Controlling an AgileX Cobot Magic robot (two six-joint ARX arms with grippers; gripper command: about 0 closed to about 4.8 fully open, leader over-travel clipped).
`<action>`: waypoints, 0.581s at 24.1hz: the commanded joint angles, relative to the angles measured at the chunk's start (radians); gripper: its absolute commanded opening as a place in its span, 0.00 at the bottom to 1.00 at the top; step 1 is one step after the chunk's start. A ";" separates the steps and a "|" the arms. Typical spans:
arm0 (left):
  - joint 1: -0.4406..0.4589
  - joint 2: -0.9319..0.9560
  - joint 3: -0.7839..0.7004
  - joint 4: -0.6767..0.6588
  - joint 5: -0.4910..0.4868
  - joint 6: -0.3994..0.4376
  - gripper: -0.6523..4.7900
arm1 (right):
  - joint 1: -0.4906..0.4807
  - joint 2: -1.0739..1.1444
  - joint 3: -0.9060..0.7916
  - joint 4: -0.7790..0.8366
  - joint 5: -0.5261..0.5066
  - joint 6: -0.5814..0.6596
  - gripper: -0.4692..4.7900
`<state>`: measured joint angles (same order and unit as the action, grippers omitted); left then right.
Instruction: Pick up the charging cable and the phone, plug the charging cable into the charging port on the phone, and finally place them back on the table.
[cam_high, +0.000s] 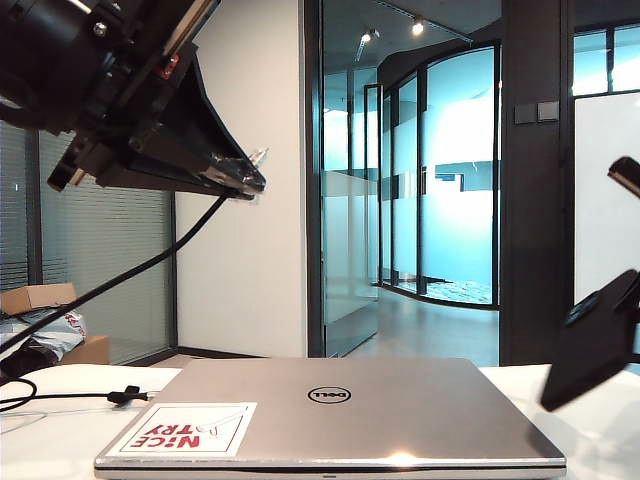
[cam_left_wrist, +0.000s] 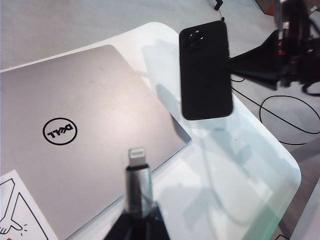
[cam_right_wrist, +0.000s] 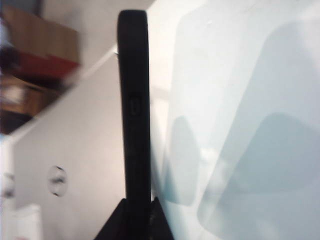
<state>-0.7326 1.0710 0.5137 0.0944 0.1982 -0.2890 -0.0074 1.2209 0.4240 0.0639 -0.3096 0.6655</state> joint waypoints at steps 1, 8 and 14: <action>0.001 -0.002 0.004 0.019 0.001 0.002 0.11 | 0.034 -0.055 0.108 -0.304 0.079 -0.192 0.08; 0.001 -0.002 0.003 0.019 0.001 0.002 0.11 | 0.229 -0.046 0.232 -0.643 0.267 -0.312 0.08; 0.001 -0.002 0.003 0.019 0.001 0.001 0.11 | 0.288 0.024 0.235 -0.761 0.299 -0.323 0.08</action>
<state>-0.7326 1.0714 0.5137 0.0940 0.1982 -0.2890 0.2802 1.2423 0.6518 -0.6964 -0.0135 0.3462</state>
